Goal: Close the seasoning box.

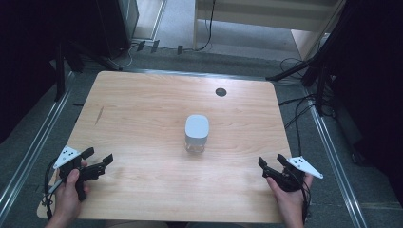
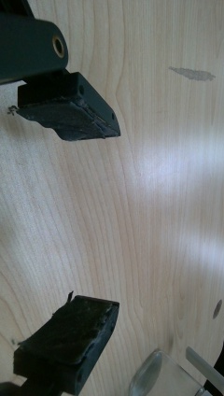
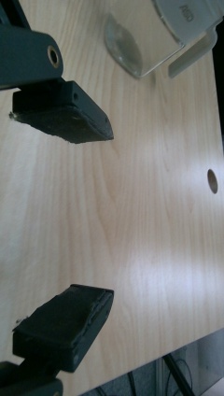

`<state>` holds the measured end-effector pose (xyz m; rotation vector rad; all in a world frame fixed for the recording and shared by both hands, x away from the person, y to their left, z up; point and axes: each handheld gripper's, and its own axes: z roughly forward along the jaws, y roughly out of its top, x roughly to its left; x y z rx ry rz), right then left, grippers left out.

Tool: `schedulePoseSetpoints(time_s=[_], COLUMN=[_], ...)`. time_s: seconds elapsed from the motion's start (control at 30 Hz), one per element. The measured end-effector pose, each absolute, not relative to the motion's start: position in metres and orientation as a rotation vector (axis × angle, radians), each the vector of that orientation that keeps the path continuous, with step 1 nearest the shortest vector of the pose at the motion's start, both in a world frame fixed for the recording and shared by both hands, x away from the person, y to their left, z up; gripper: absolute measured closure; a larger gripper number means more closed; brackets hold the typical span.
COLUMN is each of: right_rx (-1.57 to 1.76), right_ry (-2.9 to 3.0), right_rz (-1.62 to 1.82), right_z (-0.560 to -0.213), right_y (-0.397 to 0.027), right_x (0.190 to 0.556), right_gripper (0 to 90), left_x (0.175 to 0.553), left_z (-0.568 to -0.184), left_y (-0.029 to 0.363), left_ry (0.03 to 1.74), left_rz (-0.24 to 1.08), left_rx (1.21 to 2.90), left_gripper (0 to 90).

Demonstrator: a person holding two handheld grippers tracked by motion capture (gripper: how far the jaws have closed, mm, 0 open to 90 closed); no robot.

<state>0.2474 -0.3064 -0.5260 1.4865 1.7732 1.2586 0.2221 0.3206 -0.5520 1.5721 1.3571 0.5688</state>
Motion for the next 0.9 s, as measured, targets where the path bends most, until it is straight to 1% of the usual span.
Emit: schedulePoseSetpoints(time_s=[0.3, 0.53, 0.9], right_rx=[1.527, 1.542, 1.543], right_ry=[1.758, 1.746, 1.736], right_rz=[1.200, 1.184, 1.165], right_z=[-0.539, -0.545, -0.547], right_y=[-0.333, -0.344, -0.346], right_x=[0.225, 0.216, 0.209], right_gripper=[20.8, 21.3, 21.9], left_x=[0.222, 0.222, 0.222], left_z=[-0.552, -0.552, -0.552], left_y=[0.321, 0.321, 0.322], left_ry=[1.355, 1.351, 1.346], left_rz=[0.567, 0.563, 0.552], left_rx=[1.571, 1.572, 1.567], left_gripper=[14.2, 14.2, 14.0])
